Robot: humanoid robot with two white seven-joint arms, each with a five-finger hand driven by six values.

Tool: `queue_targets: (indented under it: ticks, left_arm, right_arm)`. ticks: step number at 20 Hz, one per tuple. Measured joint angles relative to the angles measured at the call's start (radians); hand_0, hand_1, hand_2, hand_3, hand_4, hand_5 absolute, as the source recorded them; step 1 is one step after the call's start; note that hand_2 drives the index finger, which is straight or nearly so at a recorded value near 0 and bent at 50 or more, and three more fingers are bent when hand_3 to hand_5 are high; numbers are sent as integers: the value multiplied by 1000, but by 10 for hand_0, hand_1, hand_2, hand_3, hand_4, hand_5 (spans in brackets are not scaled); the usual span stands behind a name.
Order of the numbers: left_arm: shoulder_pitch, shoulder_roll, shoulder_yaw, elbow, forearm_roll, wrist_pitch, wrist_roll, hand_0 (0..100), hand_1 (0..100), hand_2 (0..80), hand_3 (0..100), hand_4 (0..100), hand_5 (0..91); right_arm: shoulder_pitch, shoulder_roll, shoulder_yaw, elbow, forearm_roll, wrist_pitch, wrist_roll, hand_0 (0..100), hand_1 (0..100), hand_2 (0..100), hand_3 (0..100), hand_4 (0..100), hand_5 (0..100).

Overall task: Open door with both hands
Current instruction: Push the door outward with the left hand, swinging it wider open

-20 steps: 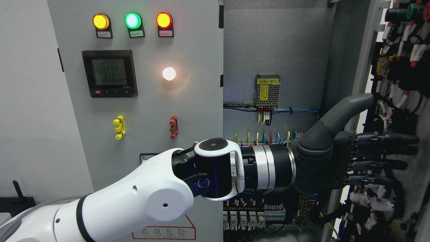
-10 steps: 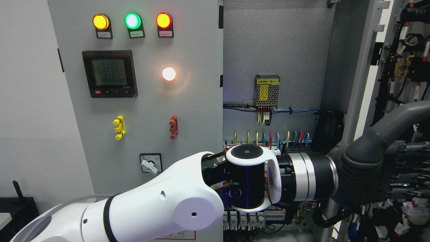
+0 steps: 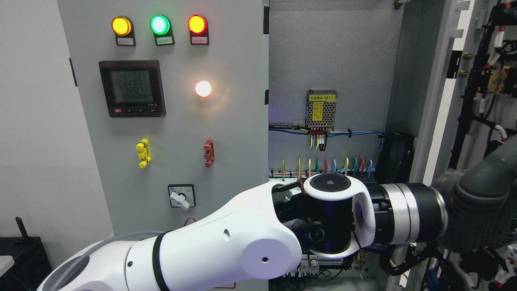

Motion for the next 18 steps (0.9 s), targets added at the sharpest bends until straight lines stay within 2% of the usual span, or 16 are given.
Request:
queue_targets:
  ticks: [2, 8, 11, 18]
  left_arm:
    - [-1, -10, -1, 14, 0, -4, 19, 0, 0, 0, 0, 31, 0]
    - [-4, -33, -5, 43, 0, -20, 121, 0, 0, 0, 0, 31, 0]
    - [-4, -41, -10, 52, 0, -31, 139, 0, 0, 0, 0, 31, 0]
    - [-6, -54, -17, 64, 3, -34, 144, 0, 0, 0, 0, 31, 0]
  right_arm:
    - [0, 0, 0, 0, 0, 0, 0, 106, 0, 0, 0, 0, 0]
    - [0, 0, 0, 0, 0, 0, 0, 106, 0, 0, 0, 0, 0]
    - [0, 0, 0, 0, 0, 0, 1, 107, 0, 0, 0, 0, 0]
    - [0, 0, 0, -1, 0, 0, 1, 107, 0, 0, 0, 0, 0]
